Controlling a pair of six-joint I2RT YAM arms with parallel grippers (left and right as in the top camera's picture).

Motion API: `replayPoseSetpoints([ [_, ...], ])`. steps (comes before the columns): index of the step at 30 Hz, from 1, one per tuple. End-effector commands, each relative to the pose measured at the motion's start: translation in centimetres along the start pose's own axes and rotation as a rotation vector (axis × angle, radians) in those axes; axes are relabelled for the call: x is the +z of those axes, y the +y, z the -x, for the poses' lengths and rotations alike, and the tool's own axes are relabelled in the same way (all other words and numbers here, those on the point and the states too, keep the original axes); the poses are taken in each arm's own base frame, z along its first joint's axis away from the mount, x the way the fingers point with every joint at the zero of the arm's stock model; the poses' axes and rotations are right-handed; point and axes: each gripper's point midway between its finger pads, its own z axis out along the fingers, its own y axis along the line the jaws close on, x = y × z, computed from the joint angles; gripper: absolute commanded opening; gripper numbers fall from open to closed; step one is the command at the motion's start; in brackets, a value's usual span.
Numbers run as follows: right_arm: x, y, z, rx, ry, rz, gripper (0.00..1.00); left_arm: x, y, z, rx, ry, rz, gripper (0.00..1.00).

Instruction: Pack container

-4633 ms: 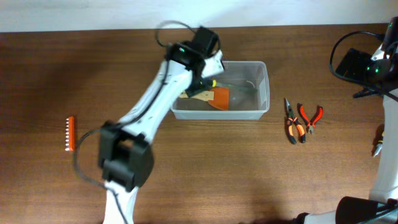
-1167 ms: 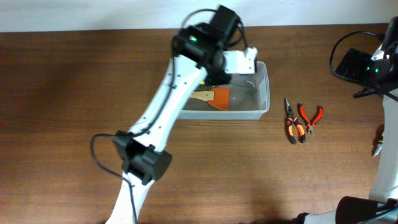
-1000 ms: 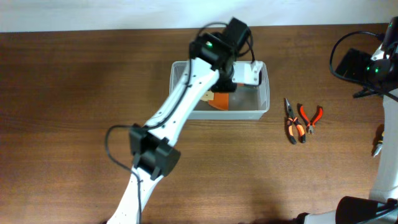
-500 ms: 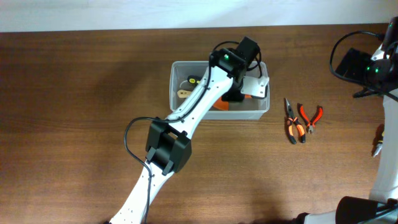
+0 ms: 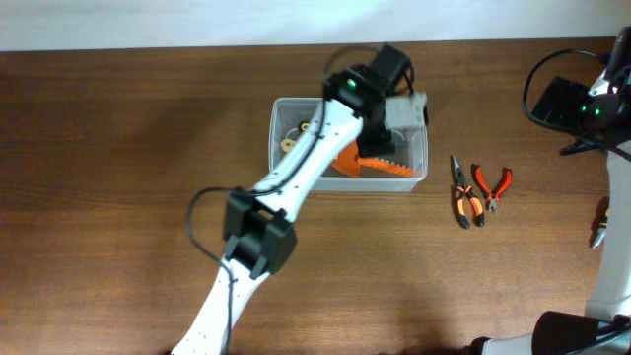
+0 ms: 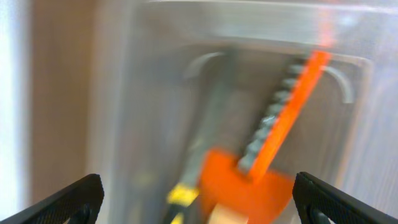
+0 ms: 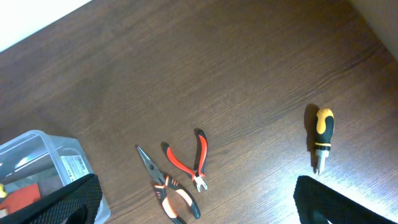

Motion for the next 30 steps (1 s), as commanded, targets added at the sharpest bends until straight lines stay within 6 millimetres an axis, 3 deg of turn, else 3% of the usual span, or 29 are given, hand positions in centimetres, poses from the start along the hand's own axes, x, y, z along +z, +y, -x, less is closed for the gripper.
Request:
replayPoseSetpoints([
  [1,0.1,-0.4,0.2,0.016,-0.006,-0.017,0.99,-13.1,7.3,-1.6,-0.271,-0.037,0.313,0.99],
  [4,0.1,-0.4,0.2,0.016,-0.006,-0.017,0.99,-19.1,9.6,-5.2,-0.434,-0.023,0.426,0.99],
  [7,0.1,-0.3,0.2,0.016,-0.005,-0.014,0.99,-23.5,10.5,-10.2,-0.639,0.001,0.471,0.99],
  [9,0.1,-0.3,0.2,0.016,-0.005,-0.014,0.99,-25.2,10.6,-14.3,-0.796,0.047,0.478,0.99],
  [13,0.0,0.4,1.7,0.023,-0.067,0.022,0.99,-26.4,9.4,-23.8,-1.057,0.230,0.450,0.99],
  [15,0.0,0.9,1.5,0.021,-0.056,0.053,0.99,-26.6,8.6,-28.0,-1.135,0.319,0.420,0.99],
  [17,0.5,1.1,0.7,-0.012,-0.021,0.061,0.99,-26.7,8.2,-31.0,-1.201,0.363,0.393,0.99],
  [21,3.0,2.2,-3.0,-0.175,0.117,0.104,0.98,-27.1,8.3,-35.1,-1.314,0.359,0.370,0.99],
  [27,7.8,4.0,-11.0,-0.403,0.406,0.173,0.91,-28.2,8.8,-38.3,-1.397,0.329,0.395,0.99],
  [30,9.2,5.4,-14.3,-0.448,0.516,0.206,0.78,-28.6,9.3,-39.0,-1.409,0.320,0.419,0.99],
])
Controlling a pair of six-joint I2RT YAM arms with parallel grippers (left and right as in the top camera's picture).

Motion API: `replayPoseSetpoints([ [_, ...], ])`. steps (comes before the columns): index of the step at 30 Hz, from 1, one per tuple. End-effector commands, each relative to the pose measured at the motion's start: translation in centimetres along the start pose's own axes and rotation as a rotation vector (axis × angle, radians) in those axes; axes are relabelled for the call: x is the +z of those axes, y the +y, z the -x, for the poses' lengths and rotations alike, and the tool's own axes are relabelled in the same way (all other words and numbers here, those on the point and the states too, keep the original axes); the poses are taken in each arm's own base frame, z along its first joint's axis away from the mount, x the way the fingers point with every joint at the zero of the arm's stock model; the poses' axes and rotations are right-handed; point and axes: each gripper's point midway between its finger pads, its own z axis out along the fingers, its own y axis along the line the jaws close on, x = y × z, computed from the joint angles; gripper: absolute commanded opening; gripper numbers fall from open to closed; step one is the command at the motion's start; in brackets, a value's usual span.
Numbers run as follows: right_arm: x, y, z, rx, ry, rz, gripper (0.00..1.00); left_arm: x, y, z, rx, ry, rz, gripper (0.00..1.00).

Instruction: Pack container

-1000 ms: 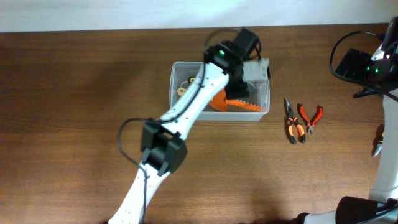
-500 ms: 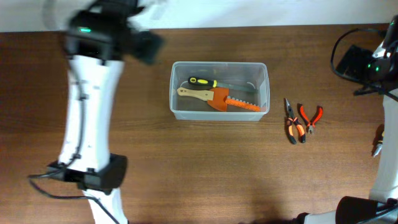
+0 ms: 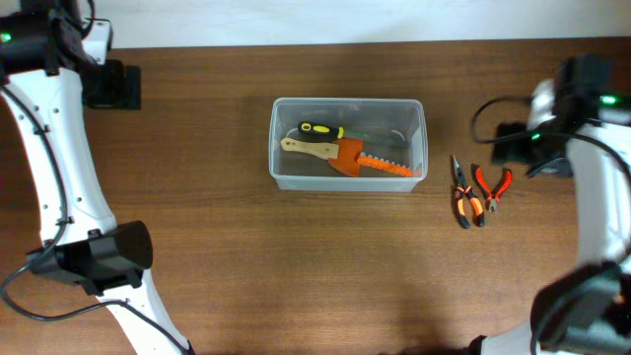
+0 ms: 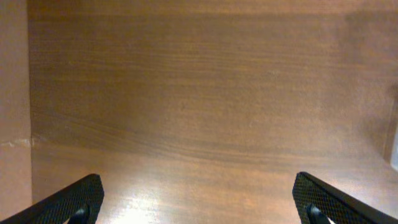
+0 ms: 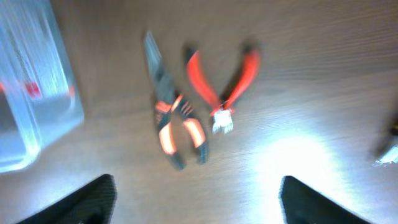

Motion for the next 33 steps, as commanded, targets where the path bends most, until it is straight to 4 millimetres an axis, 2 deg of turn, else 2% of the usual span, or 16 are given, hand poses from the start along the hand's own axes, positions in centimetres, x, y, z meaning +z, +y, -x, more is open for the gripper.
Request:
replayPoseSetpoints([
  [1,3.1,3.2,-2.0,-0.126,0.116,0.067,0.78,-0.2,0.2,0.4,-0.031,-0.026,-0.021,0.99],
  [5,5.7,4.8,-3.0,-0.189,0.175,0.054,0.79,-0.2,0.3,0.4,-0.034,-0.026,-0.020,0.99],
  [9,8.3,5.2,-3.0,-0.273,0.190,0.006,0.79,-0.2,0.3,0.4,-0.034,-0.026,-0.020,0.99],
  [12,9.8,4.4,-2.6,-0.346,0.203,-0.050,0.79,-0.2,0.3,0.4,-0.034,-0.026,-0.020,0.99],
  [16,11.5,3.3,-2.4,-0.326,0.225,-0.065,0.79,-0.2,0.3,0.4,-0.034,-0.026,-0.020,0.99],
  [26,13.7,3.6,-2.0,-0.309,0.224,-0.024,0.82,-0.2,0.3,0.4,-0.034,-0.026,-0.020,0.99],
  [30,14.9,4.5,-2.6,-0.306,0.251,0.027,0.82,-0.2,0.3,0.4,-0.034,-0.026,-0.020,0.99],
  [33,15.8,4.4,-3.1,-0.304,0.280,0.028,0.82,-0.2,0.3,0.4,-0.034,-0.026,-0.020,0.99],
])
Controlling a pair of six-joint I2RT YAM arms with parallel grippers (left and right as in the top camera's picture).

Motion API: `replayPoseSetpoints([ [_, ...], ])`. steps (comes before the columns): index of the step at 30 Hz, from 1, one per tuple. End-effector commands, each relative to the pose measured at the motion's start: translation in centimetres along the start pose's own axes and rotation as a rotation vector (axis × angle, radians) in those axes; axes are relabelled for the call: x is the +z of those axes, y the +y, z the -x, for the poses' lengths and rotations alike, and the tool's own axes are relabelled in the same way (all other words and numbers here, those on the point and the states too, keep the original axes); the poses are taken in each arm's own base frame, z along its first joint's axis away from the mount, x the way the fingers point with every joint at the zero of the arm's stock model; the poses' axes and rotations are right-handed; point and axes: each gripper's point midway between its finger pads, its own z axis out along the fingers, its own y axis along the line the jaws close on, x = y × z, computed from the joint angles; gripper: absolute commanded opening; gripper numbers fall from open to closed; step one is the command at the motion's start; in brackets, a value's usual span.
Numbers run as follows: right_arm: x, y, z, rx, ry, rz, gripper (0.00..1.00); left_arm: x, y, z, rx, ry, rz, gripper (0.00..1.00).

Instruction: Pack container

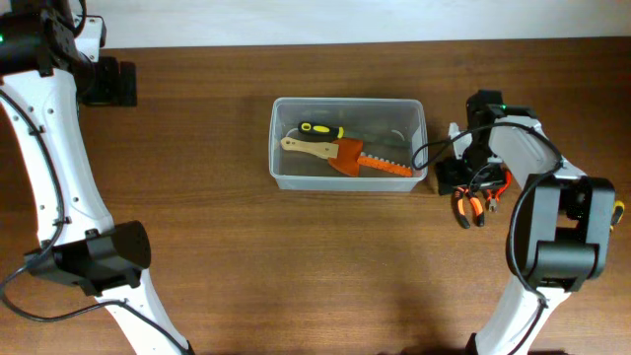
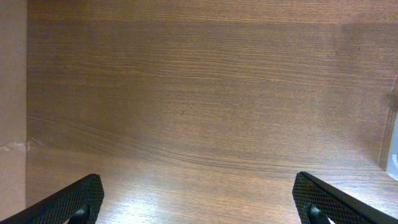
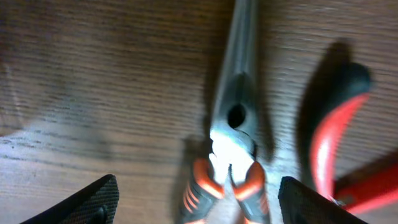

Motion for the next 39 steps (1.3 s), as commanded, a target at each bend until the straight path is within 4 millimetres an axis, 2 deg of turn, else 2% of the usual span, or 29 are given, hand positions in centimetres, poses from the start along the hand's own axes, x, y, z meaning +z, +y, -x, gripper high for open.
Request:
replayPoseSetpoints([
  [1,1.9,0.6,-0.7,-0.007,0.052,0.038,0.82,-0.3,0.1,0.1,-0.019,-0.010,-0.009,0.99],
  [4,2.5,0.6,-0.7,-0.006,0.061,0.040,0.81,-0.3,0.1,0.1,-0.019,-0.010,-0.009,0.99],
  [11,2.7,0.7,-0.9,-0.002,0.073,0.042,0.72,-0.3,0.1,0.1,-0.019,-0.010,-0.010,0.99],
  [18,3.3,-0.4,-2.1,0.086,0.103,0.041,0.70,-0.3,0.1,0.1,-0.019,-0.010,-0.009,0.99],
  [21,3.6,-0.9,-3.1,0.124,0.128,0.047,0.65,-0.3,0.1,0.1,-0.019,-0.010,-0.010,0.99],
  [23,3.6,-1.3,-3.5,0.162,0.137,0.055,0.56,-0.3,0.1,0.1,-0.019,-0.010,-0.009,0.99],
  [29,3.6,-1.3,-3.8,0.188,0.151,0.061,0.54,-0.3,0.1,0.1,-0.019,-0.010,-0.009,0.99],
  [30,3.6,-1.2,-3.8,0.188,0.150,0.064,0.52,-0.3,0.1,0.1,-0.019,-0.010,-0.010,0.99],
  [34,3.5,-0.7,-3.6,0.190,0.144,0.093,0.33,-0.3,0.1,0.1,-0.019,-0.010,-0.010,0.99],
  [39,3.5,-0.7,-3.7,0.189,0.147,0.094,0.24,-0.3,0.1,0.1,-0.019,-0.010,-0.010,0.99],
])
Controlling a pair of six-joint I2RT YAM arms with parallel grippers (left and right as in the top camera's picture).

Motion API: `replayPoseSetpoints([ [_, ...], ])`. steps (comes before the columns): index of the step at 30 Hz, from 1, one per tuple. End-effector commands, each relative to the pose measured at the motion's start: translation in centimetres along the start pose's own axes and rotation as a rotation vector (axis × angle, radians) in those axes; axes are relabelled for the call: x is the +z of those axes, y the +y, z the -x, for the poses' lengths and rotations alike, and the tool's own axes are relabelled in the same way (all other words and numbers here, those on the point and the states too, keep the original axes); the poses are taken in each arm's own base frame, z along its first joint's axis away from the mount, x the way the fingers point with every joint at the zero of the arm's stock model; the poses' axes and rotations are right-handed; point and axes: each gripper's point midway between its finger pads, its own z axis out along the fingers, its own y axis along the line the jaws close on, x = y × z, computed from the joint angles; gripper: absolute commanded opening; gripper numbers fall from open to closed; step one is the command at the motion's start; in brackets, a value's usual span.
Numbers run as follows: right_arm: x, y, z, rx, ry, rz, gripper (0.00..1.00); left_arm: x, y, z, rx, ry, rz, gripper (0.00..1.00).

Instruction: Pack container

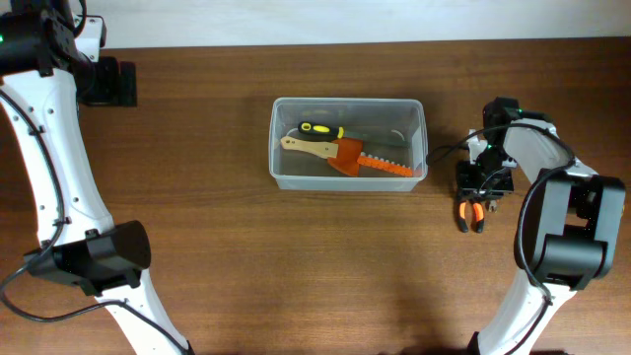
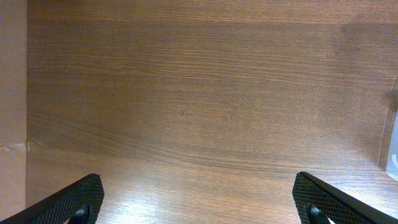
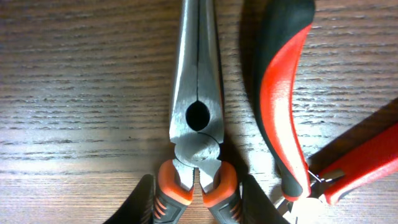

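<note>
The clear plastic container (image 1: pixel 276 148) stands mid-table holding a yellow-and-black screwdriver (image 1: pixel 317 129) and an orange saw with a wooden handle (image 1: pixel 370 162). To its right, needle-nose pliers (image 3: pixel 198 118) with orange-and-black handles (image 1: pixel 471 214) lie flat on the wood. My right gripper (image 3: pixel 200 202) is down over them, a finger pressed against each handle. Red-and-black cutters (image 3: pixel 280 106) lie just right of the pliers. My left gripper (image 2: pixel 199 208) is open at the far left (image 1: pixel 99 84) over bare wood.
The wooden table (image 1: pixel 197 247) carries nothing else near the container. My left arm's white links (image 1: pixel 59 168) run down the left side. A corner of the container (image 2: pixel 393 165) shows at the right edge of the left wrist view.
My right gripper has dropped closer to the needle-nose pliers and its fingers have narrowed from wide apart to touching both handles. The left arm has not moved.
My left gripper was open inside the container over the orange saw while the right arm hung high at the far right. Then the left arm stood at the far left and the right hovered over the pliers. The right came down low and now grips the handles.
</note>
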Motion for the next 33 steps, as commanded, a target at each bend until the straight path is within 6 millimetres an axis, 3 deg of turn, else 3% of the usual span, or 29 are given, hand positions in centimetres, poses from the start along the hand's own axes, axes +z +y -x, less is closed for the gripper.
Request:
replayPoseSetpoints([
  [1,2.5,0.8,-2.1,0.007,0.098,0.042,0.24,-0.3,0.1,0.1,-0.019,-0.010,-0.010,0.99],
  [6,0.8,1.0,-1.7,0.024,0.050,0.049,0.22,-0.3,0.1,0.1,-0.019,-0.010,-0.010,0.99],
  [15,-4.9,1.3,-0.6,0.017,-0.107,0.054,0.23,-0.3,0.1,0.1,-0.019,-0.010,-0.009,0.99],
  [26,-5.5,1.6,-0.9,0.021,-0.099,0.073,0.18,-0.3,0.1,0.1,-0.019,-0.010,-0.009,0.99],
  [33,-8.1,2.3,-0.4,0.002,-0.113,0.075,0.15,-0.3,0.1,0.1,-0.019,-0.010,-0.010,0.99],
])
